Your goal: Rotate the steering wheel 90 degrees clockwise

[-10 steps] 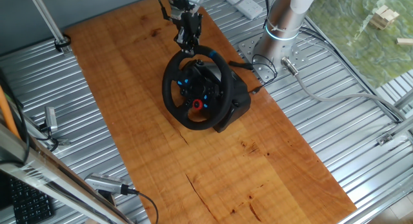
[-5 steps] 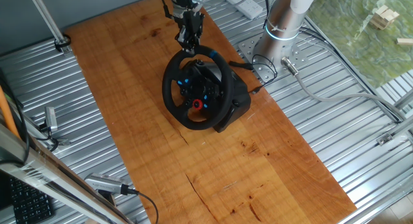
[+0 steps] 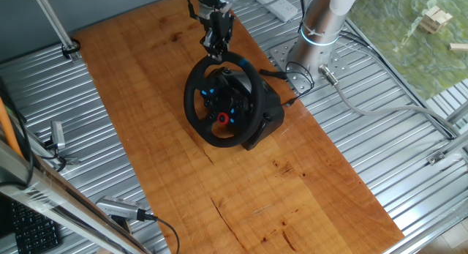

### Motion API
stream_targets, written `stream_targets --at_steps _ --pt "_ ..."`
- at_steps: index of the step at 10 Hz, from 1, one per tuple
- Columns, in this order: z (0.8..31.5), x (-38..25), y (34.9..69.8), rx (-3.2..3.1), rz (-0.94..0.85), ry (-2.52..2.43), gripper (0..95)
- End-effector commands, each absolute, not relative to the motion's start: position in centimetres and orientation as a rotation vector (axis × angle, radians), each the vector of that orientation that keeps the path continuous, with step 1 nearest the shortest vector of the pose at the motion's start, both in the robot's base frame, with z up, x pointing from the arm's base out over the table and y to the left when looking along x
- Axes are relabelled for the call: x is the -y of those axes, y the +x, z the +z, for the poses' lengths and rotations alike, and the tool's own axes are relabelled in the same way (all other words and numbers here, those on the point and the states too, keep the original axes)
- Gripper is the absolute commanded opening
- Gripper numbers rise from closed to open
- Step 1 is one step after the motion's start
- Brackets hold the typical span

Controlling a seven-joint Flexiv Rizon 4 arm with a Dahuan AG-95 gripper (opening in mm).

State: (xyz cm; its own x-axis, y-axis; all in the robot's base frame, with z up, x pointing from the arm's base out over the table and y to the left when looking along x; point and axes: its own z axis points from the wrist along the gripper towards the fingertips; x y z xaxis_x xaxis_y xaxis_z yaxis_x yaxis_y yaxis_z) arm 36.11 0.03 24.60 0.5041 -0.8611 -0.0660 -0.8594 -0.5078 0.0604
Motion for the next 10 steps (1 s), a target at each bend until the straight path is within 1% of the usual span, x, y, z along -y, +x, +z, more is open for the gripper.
stream_targets --at_steps 1,10 --pt "24.4 -0.4 36.0 1.578 -0.135 2.688 0.0" --pt "24.9 -1.4 35.2 1.714 -0.110 2.608 0.0"
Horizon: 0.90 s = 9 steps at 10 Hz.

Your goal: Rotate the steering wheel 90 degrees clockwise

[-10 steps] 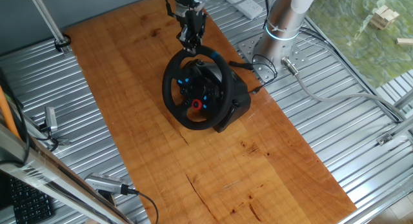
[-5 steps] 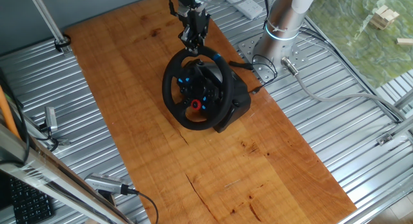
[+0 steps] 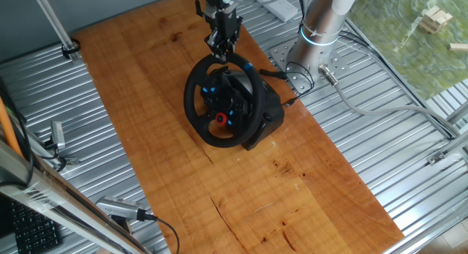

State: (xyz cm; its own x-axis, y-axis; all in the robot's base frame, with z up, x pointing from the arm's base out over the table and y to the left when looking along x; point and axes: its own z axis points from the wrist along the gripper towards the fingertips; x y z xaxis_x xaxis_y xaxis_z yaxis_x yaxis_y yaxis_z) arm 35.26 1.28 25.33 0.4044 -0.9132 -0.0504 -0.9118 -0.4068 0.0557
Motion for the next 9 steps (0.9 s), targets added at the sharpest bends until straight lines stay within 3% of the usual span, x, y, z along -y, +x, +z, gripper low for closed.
stream_targets --at_steps 1,9 --pt "25.0 -1.6 35.0 1.738 -0.107 2.596 0.0" --pt "25.0 -3.2 34.9 1.912 -0.083 2.478 0.0"
